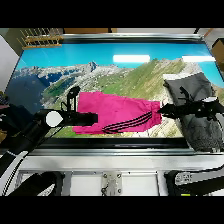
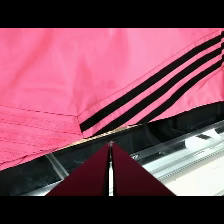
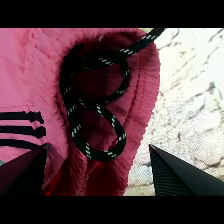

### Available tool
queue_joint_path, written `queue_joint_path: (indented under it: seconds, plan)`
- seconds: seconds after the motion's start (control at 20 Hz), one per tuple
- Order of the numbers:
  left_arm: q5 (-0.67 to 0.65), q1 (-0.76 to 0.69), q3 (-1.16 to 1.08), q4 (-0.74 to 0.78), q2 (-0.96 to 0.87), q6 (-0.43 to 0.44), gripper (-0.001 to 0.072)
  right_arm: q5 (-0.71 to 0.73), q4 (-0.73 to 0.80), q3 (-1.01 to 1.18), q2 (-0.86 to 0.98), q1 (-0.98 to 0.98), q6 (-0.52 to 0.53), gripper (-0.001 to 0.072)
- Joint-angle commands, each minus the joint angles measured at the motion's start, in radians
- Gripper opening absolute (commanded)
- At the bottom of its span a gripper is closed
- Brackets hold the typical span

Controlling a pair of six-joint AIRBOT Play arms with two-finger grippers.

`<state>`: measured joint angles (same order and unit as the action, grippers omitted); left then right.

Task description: Fold the clothes and pants, and hang the long-sleeved shirts on hangers.

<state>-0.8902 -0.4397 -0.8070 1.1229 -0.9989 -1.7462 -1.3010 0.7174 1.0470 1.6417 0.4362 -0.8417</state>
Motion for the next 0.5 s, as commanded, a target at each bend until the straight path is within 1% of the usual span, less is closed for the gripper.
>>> queue_joint_path:
  seconds: [0.0,0.2,0.45]
  plan:
    - [0.000,-0.001,-0.001,0.000,0.000,0.002,0.0005,0.002,-0.014,0.000,0.029,-0.019,-0.022,0.0710]
    - [0.000,-0.001,-0.001,0.000,0.000,0.002,0.0005,0.003,-0.080,0.000,0.053,-0.093,-0.022,0.0709]
    - [0.000,-0.001,-0.001,0.000,0.000,0.002,0.0005,0.002,-0.083,0.000,0.071,-0.163,-0.022,0.0705]
